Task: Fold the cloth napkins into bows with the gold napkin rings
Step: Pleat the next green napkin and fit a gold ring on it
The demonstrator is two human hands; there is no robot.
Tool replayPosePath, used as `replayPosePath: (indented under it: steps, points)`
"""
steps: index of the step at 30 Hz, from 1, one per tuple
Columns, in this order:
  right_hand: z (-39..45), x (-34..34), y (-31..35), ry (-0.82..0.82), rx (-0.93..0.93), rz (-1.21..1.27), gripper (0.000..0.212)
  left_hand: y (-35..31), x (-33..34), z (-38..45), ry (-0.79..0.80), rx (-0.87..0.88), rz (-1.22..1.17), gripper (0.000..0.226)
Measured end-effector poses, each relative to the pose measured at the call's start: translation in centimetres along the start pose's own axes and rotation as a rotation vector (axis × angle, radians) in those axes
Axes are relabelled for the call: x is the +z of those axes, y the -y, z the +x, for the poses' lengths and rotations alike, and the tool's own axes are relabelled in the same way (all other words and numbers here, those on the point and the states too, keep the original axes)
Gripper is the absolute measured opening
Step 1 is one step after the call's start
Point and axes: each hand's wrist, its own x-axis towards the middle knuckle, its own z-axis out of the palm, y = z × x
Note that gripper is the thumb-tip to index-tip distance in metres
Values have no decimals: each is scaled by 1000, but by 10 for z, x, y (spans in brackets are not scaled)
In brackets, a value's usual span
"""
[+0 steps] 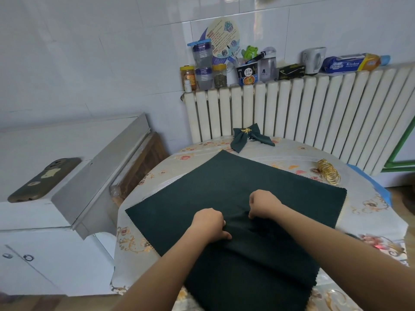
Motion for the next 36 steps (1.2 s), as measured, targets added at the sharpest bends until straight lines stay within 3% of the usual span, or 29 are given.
replayPosePath:
  steps: [6,9,16,21,24,26,28,31,36]
  points:
    - [-23,3,6,214,94,574,16,3,2,-1,-18,12,-63,45]
    - [-31,15,1,207,38,654,14,9,0,0,64,-39,-237,55]
    - [-52,39,-16,215,-199,562,20,23,-6,-3,234,-76,-470,68]
    - [-59,69,-6,39,-261,478,53,27,-8,-5,281,-53,-522,68]
    - [-68,84,4,-68,-261,265,80,30,-3,-9,302,25,-473,61]
    - [-71,88,10,-109,-259,152,86,31,3,-11,315,107,-406,62]
    - [-66,86,9,-95,-272,177,78,32,8,-14,306,136,-363,68]
    - [-54,72,2,-84,-321,261,44,28,13,-19,244,151,-349,72]
    - [-37,54,5,-163,-398,-185,27,22,16,-19,226,94,-409,63]
